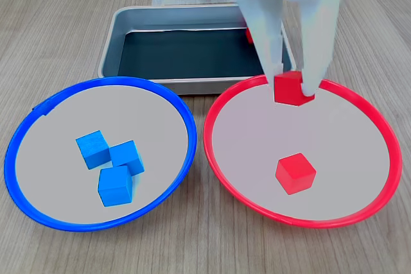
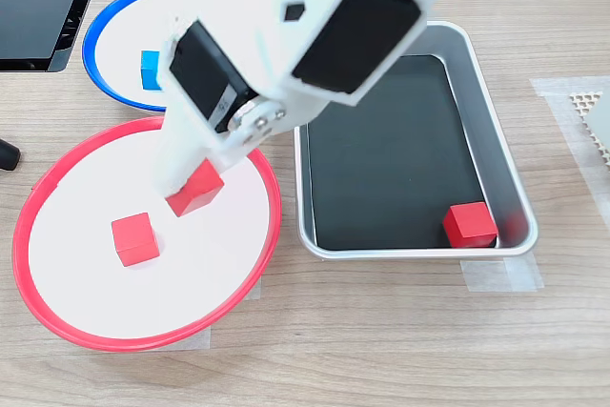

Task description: Move six blocks tray to matching dishes

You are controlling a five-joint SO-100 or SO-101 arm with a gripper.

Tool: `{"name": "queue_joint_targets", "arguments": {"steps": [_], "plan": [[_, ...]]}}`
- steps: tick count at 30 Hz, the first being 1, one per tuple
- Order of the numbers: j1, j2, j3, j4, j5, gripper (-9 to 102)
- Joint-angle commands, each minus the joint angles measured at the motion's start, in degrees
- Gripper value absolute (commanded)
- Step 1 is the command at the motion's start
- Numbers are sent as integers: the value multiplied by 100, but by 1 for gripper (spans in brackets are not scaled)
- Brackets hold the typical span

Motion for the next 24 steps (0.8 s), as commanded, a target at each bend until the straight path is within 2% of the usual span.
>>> {"name": "queue_joint_targets", "arguments": {"steps": [1, 3, 5, 7, 8, 13, 18, 24], "plan": [[-44, 0, -70, -202, -79, 18], [-18, 9, 0, -176, -185, 23], [35, 53, 44, -132, -211, 21], [79, 141, 70, -35, -255, 2], [114, 220, 70, 114, -255, 0], [483, 1512, 791, 2188, -246, 0], [756, 2672, 2382, 2312, 413, 0], [44, 3322, 3393, 3050, 1187, 0]]}}
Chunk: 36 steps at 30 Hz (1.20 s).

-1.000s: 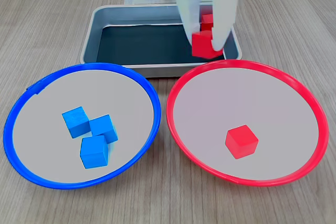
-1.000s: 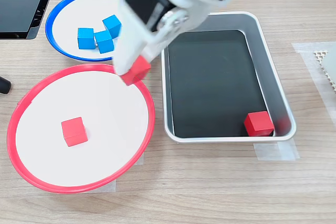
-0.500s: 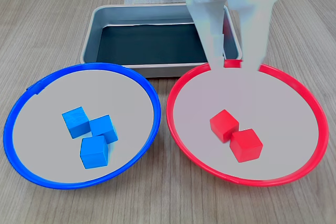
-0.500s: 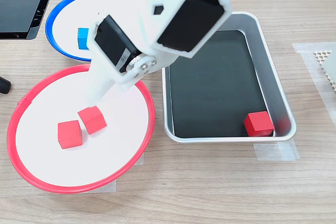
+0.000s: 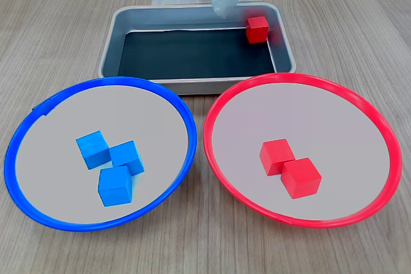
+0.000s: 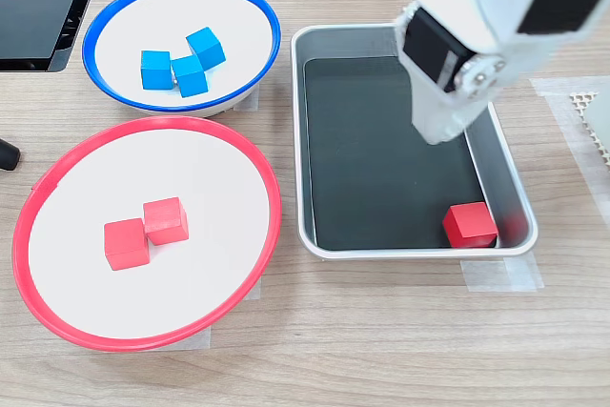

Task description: Move six blocks tray to matching dishes

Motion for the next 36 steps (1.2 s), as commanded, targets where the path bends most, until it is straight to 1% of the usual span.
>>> {"name": "queue_joint_targets", "arguments": {"steps": [1, 5, 8, 10, 12, 16, 27, 36], "plan": [[-396, 299, 176, 220, 501, 0], [-791, 167, 114, 149, 1477, 0], [-949, 70, 44, 97, 2013, 0], [-993, 53, 88, 18, 2145, 12], [-1011, 53, 176, -97, 2145, 18], [-1020, 18, 308, -325, 2153, 22], [-1274, -211, 642, -475, 2206, 20], [-1406, -475, 686, -817, 2364, 19]]}}
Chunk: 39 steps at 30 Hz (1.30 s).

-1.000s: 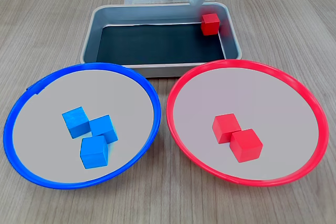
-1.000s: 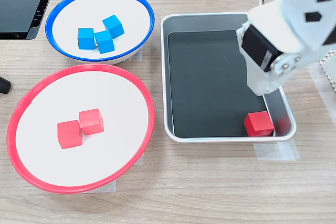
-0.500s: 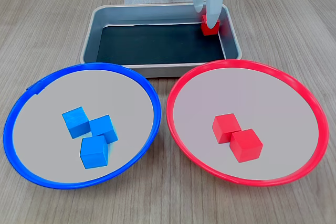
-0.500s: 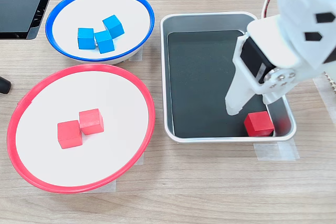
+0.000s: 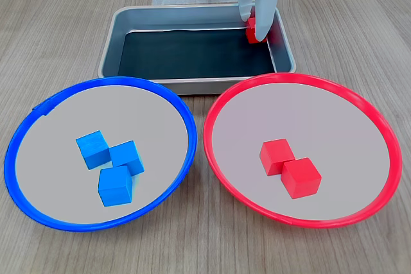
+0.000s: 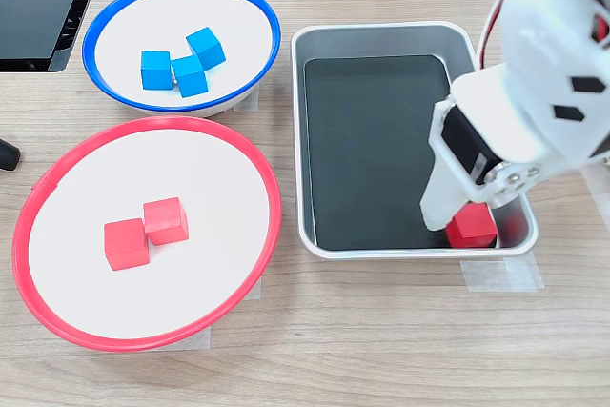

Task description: Move six blocks tray to matching dishes

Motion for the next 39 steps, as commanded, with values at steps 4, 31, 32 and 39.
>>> {"name": "queue_joint_targets", "arguments": {"steps": [4, 31, 32, 39], "plan": [[-53, -123, 44, -334, 105, 11], [527, -2145, -3146, -3955, -3850, 14], [527, -2118, -3129, -3973, -3902, 17], [747, -1477, -2672, -4078, -4184, 5]]}}
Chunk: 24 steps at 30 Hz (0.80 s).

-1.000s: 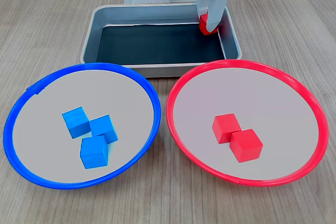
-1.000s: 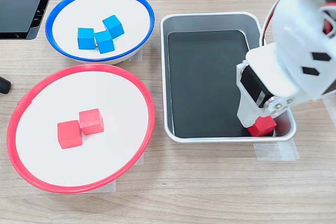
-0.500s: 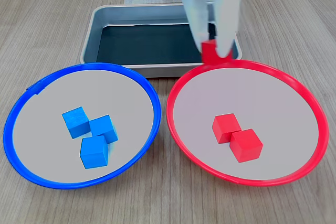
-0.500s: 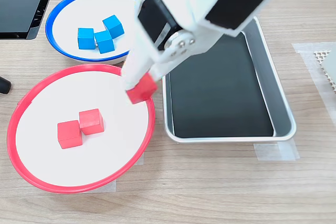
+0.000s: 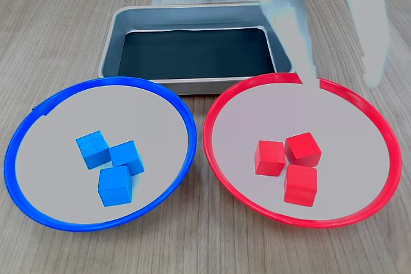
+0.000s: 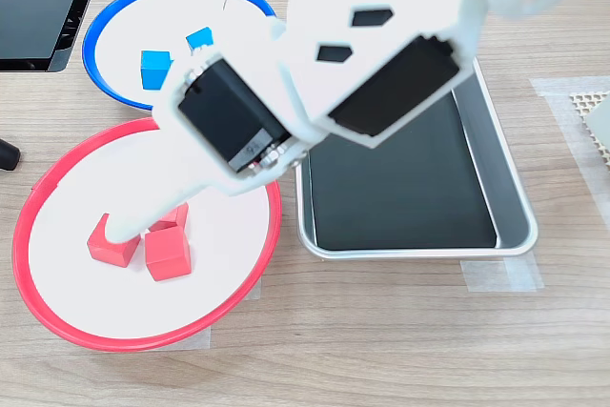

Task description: Move six blocks tray to matching dishes

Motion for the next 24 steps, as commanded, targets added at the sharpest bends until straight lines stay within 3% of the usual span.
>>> {"name": "queue_joint_targets", "arguments": {"steps": [1, 4, 7, 10, 16, 24], "plan": [[132, 721, 237, -97, -88, 0], [413, 1670, 914, -413, 677, 0], [888, 2883, 2048, -1380, 2593, 0], [1274, 4307, 3384, -1705, 3621, 0], [1617, 7576, 5774, 562, 3375, 0], [1670, 9633, 7260, 1661, 3234, 0]]}}
